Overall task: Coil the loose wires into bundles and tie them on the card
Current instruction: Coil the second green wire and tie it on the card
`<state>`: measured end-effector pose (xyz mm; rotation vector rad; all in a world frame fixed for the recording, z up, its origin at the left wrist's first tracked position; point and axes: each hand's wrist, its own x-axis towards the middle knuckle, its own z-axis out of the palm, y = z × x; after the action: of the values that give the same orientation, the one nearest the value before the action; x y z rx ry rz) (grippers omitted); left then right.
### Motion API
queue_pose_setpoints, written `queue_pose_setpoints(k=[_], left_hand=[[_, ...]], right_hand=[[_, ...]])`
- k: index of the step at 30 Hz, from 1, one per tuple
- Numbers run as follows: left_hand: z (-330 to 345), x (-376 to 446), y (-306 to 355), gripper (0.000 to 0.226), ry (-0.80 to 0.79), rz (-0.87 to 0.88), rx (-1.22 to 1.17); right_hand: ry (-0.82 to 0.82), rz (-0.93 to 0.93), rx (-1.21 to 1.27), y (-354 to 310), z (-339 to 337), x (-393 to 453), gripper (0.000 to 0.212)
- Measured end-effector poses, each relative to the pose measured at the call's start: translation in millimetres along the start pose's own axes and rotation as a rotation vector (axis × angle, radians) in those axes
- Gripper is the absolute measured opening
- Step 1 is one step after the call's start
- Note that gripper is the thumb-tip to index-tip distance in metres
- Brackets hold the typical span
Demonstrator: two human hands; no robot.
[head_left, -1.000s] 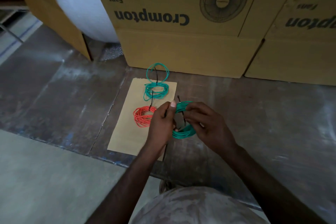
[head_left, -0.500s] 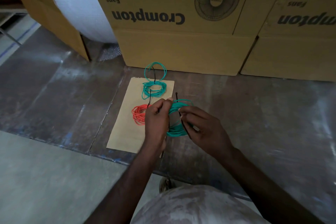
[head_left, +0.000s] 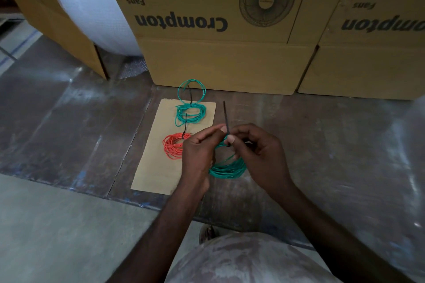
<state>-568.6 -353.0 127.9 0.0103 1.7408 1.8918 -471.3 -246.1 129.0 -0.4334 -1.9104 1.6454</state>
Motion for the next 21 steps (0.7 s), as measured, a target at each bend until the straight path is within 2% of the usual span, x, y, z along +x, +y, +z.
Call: queue_pose_setpoints(k=[2,6,12,15,21], left_hand=[[2,-3,4,0.014,-0.037,0.019,0.02],[6,-6,5,0.022,-0.113,0.023,-0.009],[4,-5,6,0.016,-0.026,0.107,0.08],[2,-2,11,0.01,0.016,0.158,0.121],[5,-4,19,0.008,-0.004,0.203,0.139]], right_hand=[[0.06,0.033,0.096,-5,-1,5,0.008],[0.171,0.093,0.171,-8,-6,14,0.008],[0.181,0.119,0.115,-14,-9,15,0.005],[0.176,0.121,0.095,-16,-8,13,0.011],[0.251,0.088,-0.1,-15,-10,10,0.01]])
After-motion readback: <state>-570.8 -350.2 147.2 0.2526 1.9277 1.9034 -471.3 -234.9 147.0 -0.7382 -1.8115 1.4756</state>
